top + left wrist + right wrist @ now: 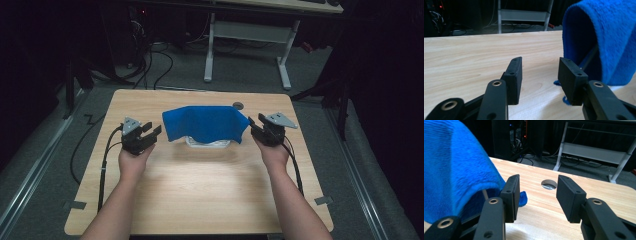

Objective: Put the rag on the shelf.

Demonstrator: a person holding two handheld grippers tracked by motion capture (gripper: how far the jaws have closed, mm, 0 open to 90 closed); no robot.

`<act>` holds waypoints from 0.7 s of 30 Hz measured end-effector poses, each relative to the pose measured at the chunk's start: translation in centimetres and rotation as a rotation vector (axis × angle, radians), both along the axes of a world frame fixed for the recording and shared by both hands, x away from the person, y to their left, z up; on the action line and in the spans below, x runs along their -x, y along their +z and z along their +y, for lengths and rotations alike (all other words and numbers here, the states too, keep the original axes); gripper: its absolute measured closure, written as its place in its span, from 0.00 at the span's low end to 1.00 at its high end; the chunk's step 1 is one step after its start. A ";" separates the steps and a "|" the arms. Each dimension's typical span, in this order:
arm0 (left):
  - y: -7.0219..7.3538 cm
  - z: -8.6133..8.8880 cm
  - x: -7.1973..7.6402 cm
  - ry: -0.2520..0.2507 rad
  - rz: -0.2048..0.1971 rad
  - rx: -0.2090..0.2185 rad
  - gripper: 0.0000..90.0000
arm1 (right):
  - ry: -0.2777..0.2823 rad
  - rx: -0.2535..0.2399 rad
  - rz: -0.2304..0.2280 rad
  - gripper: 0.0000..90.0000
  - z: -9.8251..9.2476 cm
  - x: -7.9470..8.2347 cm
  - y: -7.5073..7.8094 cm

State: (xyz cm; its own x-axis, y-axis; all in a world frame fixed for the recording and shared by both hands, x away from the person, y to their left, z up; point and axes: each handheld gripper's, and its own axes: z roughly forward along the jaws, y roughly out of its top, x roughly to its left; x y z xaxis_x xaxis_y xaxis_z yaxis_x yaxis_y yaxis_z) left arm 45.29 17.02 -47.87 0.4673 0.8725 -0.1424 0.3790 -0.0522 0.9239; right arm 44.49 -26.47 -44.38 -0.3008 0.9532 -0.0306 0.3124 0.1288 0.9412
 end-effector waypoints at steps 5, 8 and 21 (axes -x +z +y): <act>-0.1 0.3 0.9 -0.001 0.001 -0.003 0.60 | 0.005 0.020 0.012 0.59 -0.2 0.9 0.1; -0.1 0.4 1.6 -0.005 -0.004 -0.007 0.60 | 0.004 0.032 0.005 0.58 -0.3 1.6 0.3; -0.5 0.8 5.0 -0.040 0.012 0.013 0.58 | 0.044 0.067 -0.032 0.56 -0.5 5.7 0.2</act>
State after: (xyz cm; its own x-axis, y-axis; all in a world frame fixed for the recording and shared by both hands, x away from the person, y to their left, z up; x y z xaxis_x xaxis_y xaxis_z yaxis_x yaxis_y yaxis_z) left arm 40.33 17.77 -48.40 0.5004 0.8510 -0.1593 0.3877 -0.0557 0.9201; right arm 38.82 -26.93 -44.21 -0.3403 0.9346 -0.1039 0.2745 0.2044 0.9396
